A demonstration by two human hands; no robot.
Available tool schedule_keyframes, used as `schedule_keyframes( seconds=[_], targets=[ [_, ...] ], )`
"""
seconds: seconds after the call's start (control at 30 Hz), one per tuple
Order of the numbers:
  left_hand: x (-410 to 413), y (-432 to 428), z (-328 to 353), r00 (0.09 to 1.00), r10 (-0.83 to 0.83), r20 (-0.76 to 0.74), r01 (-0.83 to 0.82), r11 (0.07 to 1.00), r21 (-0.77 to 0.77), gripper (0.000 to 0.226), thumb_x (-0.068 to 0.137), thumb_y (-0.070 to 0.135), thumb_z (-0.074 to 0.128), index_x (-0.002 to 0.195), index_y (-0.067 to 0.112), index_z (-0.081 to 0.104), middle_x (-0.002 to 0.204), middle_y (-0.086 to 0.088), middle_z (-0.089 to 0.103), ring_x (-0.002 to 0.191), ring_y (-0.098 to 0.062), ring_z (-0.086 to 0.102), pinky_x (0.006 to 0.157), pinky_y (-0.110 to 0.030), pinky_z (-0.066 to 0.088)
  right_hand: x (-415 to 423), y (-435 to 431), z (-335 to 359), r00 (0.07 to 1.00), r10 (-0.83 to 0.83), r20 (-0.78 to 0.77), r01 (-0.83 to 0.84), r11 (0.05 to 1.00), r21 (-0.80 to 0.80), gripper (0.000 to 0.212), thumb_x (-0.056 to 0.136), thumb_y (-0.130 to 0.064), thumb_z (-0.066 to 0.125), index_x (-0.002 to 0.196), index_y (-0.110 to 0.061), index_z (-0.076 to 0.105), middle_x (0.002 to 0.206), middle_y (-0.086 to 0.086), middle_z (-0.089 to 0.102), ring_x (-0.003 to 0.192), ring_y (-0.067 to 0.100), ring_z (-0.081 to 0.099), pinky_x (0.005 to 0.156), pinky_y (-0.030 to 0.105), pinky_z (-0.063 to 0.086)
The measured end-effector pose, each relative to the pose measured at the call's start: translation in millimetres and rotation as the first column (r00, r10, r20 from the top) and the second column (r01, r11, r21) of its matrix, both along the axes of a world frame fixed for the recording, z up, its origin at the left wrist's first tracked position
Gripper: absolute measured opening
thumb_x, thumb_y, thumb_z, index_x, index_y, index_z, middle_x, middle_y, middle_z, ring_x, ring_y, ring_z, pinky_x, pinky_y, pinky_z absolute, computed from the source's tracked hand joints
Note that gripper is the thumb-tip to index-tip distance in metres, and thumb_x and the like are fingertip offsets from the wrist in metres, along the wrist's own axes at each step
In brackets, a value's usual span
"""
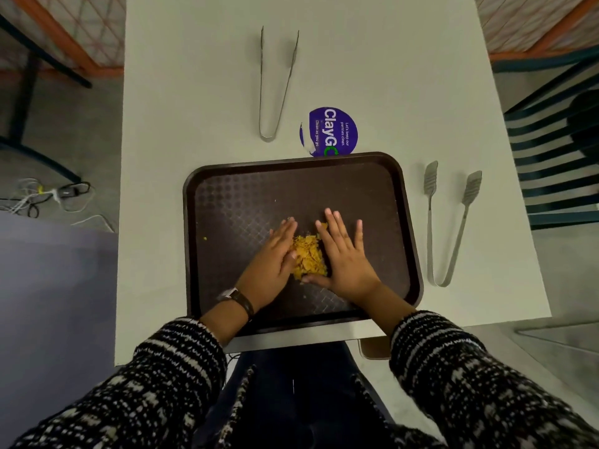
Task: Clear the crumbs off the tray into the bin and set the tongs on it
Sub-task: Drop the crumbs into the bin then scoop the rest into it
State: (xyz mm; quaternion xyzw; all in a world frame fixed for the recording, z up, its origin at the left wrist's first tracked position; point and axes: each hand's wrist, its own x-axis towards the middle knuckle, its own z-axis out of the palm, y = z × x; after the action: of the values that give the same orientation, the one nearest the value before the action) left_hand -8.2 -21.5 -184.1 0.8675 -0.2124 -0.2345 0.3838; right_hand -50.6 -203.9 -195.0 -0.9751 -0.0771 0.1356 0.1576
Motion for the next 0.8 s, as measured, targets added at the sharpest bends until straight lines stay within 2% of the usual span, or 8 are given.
schedule_keyframes(
  seconds=[0.13, 0.23, 0.3, 0.4, 0.57, 0.63, 0.7, 0.8],
  targets=[
    [-20, -1, -5, 0.97, 0.24, 0.03, -0.241, 0.97, 0.028, 0.063, 0.096, 0.02, 0.042, 0.148, 0.013, 0.007, 0.154, 0.005, 0.002, 0.142, -0.007, -0.004, 0.109, -0.007, -0.013, -10, 7, 5, 0.981, -0.189, -0.037, 0.192, 0.936, 0.297, 0.093, 0.084, -0.071, 0.032, 0.15, -0.01, 0.009, 0.158, 0.006, 0.012, 0.146, 0.012, -0.003, 0.117, 0.045, -0.013],
    [-38, -11, -10, 0.953, 0.303, 0.02, -0.303, 0.948, 0.101, 0.071, 0.094, 0.026, 0.044, 0.148, 0.011, 0.0, 0.158, -0.004, -0.001, 0.144, -0.012, -0.01, 0.111, -0.015, -0.02, -13, 24, 8, 0.933, -0.339, -0.12, 0.355, 0.812, 0.464, 0.096, 0.081, -0.076, 0.022, 0.15, -0.01, 0.008, 0.155, -0.002, 0.012, 0.14, -0.002, -0.008, 0.114, 0.024, -0.02],
    [-46, -19, -10, 0.946, 0.322, 0.021, -0.323, 0.94, 0.113, 0.074, 0.094, 0.041, 0.037, 0.147, 0.01, -0.004, 0.157, -0.003, -0.006, 0.144, -0.014, -0.014, 0.113, -0.022, -0.019, -13, 36, 8, 0.907, -0.389, -0.159, 0.41, 0.734, 0.541, 0.1, 0.079, -0.079, 0.021, 0.15, -0.01, 0.008, 0.153, -0.006, 0.009, 0.138, -0.006, -0.009, 0.111, 0.016, -0.02],
    [-46, -32, -12, 0.932, 0.361, 0.015, -0.36, 0.923, 0.133, 0.079, 0.088, 0.059, 0.013, 0.146, 0.01, -0.008, 0.156, -0.003, -0.011, 0.144, -0.014, -0.016, 0.117, -0.032, -0.014, -12, 50, 6, 0.878, -0.423, -0.226, 0.468, 0.652, 0.597, 0.101, 0.078, -0.08, 0.023, 0.15, -0.011, 0.008, 0.155, -0.003, 0.008, 0.143, 0.002, -0.007, 0.11, 0.012, -0.018],
    [-45, -45, -28, 0.956, 0.286, 0.059, -0.292, 0.939, 0.183, 0.074, 0.093, 0.046, 0.03, 0.146, 0.011, -0.007, 0.154, -0.002, -0.015, 0.141, -0.013, -0.019, 0.111, -0.024, -0.025, -16, 68, 3, 0.893, -0.344, -0.291, 0.446, 0.586, 0.676, 0.09, 0.083, -0.075, 0.023, 0.148, -0.013, 0.009, 0.158, 0.004, 0.014, 0.147, 0.015, 0.003, 0.114, 0.018, -0.014],
    [-45, -49, -34, 0.957, 0.286, 0.038, -0.288, 0.938, 0.192, 0.069, 0.095, 0.043, 0.034, 0.148, 0.012, 0.001, 0.156, -0.003, -0.01, 0.141, -0.011, -0.018, 0.114, -0.027, -0.022, -17, 72, 7, 0.852, -0.376, -0.365, 0.511, 0.445, 0.735, 0.093, 0.081, -0.077, 0.025, 0.147, -0.012, 0.016, 0.156, 0.004, 0.019, 0.147, 0.015, 0.011, 0.118, 0.021, -0.002],
    [-43, -54, -33, 0.951, 0.309, 0.01, -0.307, 0.939, 0.156, 0.067, 0.096, 0.047, 0.028, 0.148, 0.013, 0.003, 0.156, 0.002, -0.008, 0.141, -0.008, -0.015, 0.118, -0.037, -0.012, -17, 75, 13, 0.799, -0.403, -0.447, 0.569, 0.267, 0.778, 0.1, 0.078, -0.079, 0.03, 0.146, -0.007, 0.024, 0.153, 0.004, 0.028, 0.141, 0.004, 0.025, 0.116, 0.02, 0.021],
    [-44, -57, -21, 0.881, 0.418, -0.222, -0.449, 0.887, -0.108, 0.083, 0.084, 0.069, 0.008, 0.147, 0.015, 0.004, 0.154, 0.007, -0.003, 0.144, -0.008, -0.004, 0.12, -0.033, -0.005, -19, 80, 22, 0.69, -0.408, -0.599, 0.656, 0.0, 0.755, 0.103, 0.07, -0.084, 0.038, 0.143, -0.012, 0.034, 0.144, -0.003, 0.042, 0.126, -0.006, 0.044, 0.098, 0.011, 0.039]
  ],
)
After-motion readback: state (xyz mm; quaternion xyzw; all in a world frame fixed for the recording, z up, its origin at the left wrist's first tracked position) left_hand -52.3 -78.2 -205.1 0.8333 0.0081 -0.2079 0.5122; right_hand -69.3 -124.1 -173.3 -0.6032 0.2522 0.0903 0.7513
